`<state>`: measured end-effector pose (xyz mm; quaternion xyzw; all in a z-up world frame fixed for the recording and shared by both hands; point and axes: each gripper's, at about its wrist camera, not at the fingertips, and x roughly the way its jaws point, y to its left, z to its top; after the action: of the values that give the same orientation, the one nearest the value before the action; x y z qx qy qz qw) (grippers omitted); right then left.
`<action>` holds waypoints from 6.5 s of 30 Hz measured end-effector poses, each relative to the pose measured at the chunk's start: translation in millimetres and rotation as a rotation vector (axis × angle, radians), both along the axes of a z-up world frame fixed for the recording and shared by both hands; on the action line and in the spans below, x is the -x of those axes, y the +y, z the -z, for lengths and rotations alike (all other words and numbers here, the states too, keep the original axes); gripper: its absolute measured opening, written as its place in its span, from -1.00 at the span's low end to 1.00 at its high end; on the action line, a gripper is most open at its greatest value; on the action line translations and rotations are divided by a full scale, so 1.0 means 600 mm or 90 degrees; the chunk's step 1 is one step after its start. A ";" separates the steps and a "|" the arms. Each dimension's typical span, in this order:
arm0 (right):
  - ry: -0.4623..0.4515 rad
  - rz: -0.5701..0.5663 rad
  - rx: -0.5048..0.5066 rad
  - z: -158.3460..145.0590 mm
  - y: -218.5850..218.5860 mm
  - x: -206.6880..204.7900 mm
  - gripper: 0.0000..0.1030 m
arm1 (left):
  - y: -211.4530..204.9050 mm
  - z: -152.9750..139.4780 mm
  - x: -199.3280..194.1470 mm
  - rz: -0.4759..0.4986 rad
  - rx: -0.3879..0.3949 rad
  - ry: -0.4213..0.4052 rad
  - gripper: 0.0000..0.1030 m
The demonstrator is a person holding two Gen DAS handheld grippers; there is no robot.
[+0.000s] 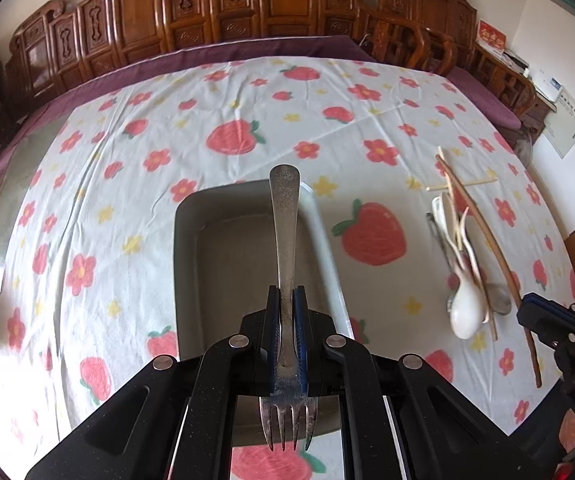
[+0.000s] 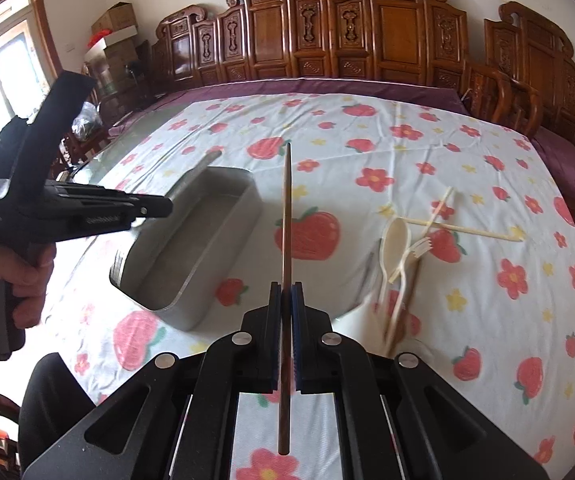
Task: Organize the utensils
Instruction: 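Lower the fork into the steel tray and open the left tool while the right tool carries the chopstick, then lower the wooden chopstick into the tray and open the right tool, then move both tools back over the remaining utensil pile, then grasp the metal knife from the pile with the left tool, then grasp the white plastic spoon handle with the right tool while the left tool holds the knife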
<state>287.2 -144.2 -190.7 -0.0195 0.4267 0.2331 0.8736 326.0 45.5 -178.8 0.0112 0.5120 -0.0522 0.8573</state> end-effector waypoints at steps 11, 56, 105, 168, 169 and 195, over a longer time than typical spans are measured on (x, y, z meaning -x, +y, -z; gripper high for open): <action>0.009 -0.030 0.006 -0.001 0.066 -0.007 -0.89 | 0.031 0.041 -0.016 -0.024 0.015 0.014 -0.87; 0.047 -0.032 -0.057 0.039 0.218 -0.083 -0.81 | 0.178 -0.035 0.074 -0.066 0.010 -0.108 0.57; 0.018 0.073 0.051 0.099 -0.240 0.007 -0.64 | -0.255 0.064 0.033 0.128 0.056 -0.011 0.10; 0.013 0.049 0.040 0.088 -0.227 0.013 -0.64 | -0.240 0.025 -0.013 0.100 0.061 -0.016 -0.98; 0.012 0.048 0.042 0.088 -0.226 0.014 -0.64 | -0.242 0.016 -0.010 0.103 0.063 -0.020 -0.98; 0.053 -0.005 -0.023 0.124 -0.091 -0.064 -0.46 | -0.141 -0.038 0.068 0.090 0.057 -0.070 -0.98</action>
<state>325.5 -199.0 -265.0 0.0040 0.4584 0.2448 0.8544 285.4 -39.1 -155.8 0.0122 0.4595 -0.1347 0.8778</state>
